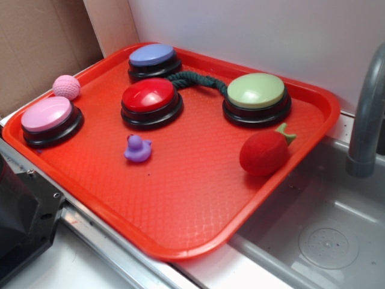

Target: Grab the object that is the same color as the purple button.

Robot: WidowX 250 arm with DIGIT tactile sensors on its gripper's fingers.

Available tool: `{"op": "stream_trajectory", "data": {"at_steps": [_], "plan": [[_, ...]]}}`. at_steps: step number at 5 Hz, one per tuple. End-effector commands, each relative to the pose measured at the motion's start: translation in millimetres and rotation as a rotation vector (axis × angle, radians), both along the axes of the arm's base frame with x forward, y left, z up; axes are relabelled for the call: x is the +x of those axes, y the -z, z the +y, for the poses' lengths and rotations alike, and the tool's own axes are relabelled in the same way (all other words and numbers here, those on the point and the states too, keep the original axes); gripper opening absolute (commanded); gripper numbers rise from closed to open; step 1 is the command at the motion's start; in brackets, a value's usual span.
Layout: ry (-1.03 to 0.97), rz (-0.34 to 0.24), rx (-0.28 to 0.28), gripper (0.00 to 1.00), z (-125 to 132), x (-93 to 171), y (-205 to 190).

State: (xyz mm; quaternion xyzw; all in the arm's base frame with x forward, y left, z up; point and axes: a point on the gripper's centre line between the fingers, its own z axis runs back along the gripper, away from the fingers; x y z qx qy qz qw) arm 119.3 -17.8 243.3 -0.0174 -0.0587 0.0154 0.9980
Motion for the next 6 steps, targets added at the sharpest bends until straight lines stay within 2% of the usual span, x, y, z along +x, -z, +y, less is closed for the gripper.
{"op": "stream_trajectory", "data": {"at_steps": [1,2,4,6], "plan": [[0.0,0.0,0.0,1.0,0.0,0.0,0.0],[-0.065,0.07,-0.01,1.0,22.8,15.6,50.0],[-0.062,0.04,0.002,1.0,9.3,52.2,134.5],[0.001,0.051,0.032,1.0,8.0,54.3,183.0]]}}
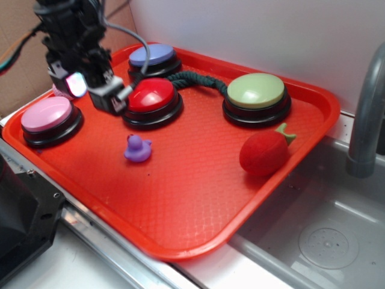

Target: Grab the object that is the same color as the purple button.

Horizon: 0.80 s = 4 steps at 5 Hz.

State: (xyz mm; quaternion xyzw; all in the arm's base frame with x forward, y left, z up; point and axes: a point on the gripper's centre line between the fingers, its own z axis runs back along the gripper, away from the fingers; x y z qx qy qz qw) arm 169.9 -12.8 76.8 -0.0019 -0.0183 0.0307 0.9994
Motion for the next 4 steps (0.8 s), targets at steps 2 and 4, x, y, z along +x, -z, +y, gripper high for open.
{"op": "stream_trajectory", "data": {"at_steps": [2,4], "plan": [[0.132,-0.021,-0.038,1.0,-24.1,12.4,48.7],[0.14,0.004,-0.032,0.0,-32.3,21.5,62.7]]}}
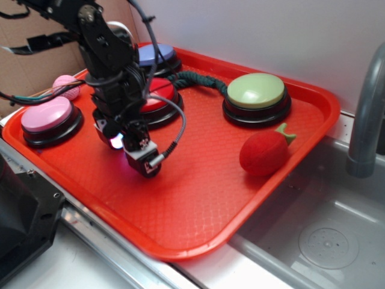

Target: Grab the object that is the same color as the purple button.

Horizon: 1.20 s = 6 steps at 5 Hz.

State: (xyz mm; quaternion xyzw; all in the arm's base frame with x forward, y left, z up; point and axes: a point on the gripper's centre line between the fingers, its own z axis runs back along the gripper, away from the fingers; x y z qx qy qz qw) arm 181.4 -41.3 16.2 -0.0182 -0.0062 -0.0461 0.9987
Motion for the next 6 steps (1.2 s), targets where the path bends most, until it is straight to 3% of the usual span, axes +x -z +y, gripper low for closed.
{"op": "stream_trajectory", "data": {"at_steps": [1,2,3,4,5,6], "plan": [[-0.028,-0.011,-0.003,0.0,-1.6,9.1,5.2],[-0.003,0.025,-0.001,0.0,-1.6,8.4,-6.5],[-0.01,0.02,-0.016,0.0,5.1,-3.2,-56.5],[-0.048,0.006,0.021,0.0,9.0,-20.2,-106.6],[-0.137,0.043,0.098,0.0,13.0,-27.8,-144.5],[-0.157,0.032,0.058,0.0,18.6,-28.3,-162.3]]}}
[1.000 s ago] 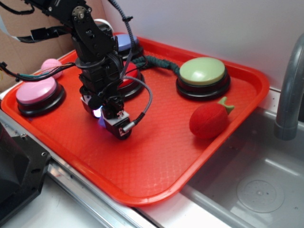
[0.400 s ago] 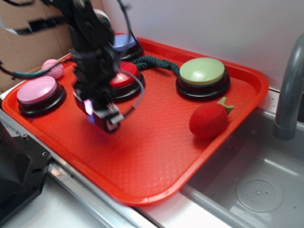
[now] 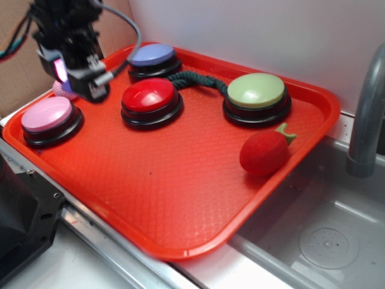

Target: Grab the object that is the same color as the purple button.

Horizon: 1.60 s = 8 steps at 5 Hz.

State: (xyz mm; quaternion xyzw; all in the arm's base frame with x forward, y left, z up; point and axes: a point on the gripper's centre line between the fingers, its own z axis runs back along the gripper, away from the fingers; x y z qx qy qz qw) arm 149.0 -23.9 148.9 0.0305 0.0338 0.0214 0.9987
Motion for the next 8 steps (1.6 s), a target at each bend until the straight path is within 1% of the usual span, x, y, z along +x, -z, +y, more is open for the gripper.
{"op": "stream_trajectory", "data": {"at_steps": [1,2,3,4,5,6,8], "plan": [[-0.045,-0.116,-0.061,0.0,13.6,6.6,-47.2],[-0.058,-0.157,-0.094,0.0,27.2,11.4,-59.2],[-0.055,-0.168,-0.139,0.0,39.1,19.9,-63.0],[-0.066,-0.164,-0.133,0.0,45.3,24.8,-61.6],[-0.045,-0.158,-0.127,0.0,43.5,29.2,-53.4],[-0.003,-0.146,-0.132,0.0,38.4,32.6,-42.8],[-0.009,-0.138,-0.137,0.0,37.0,32.8,-40.5]]}}
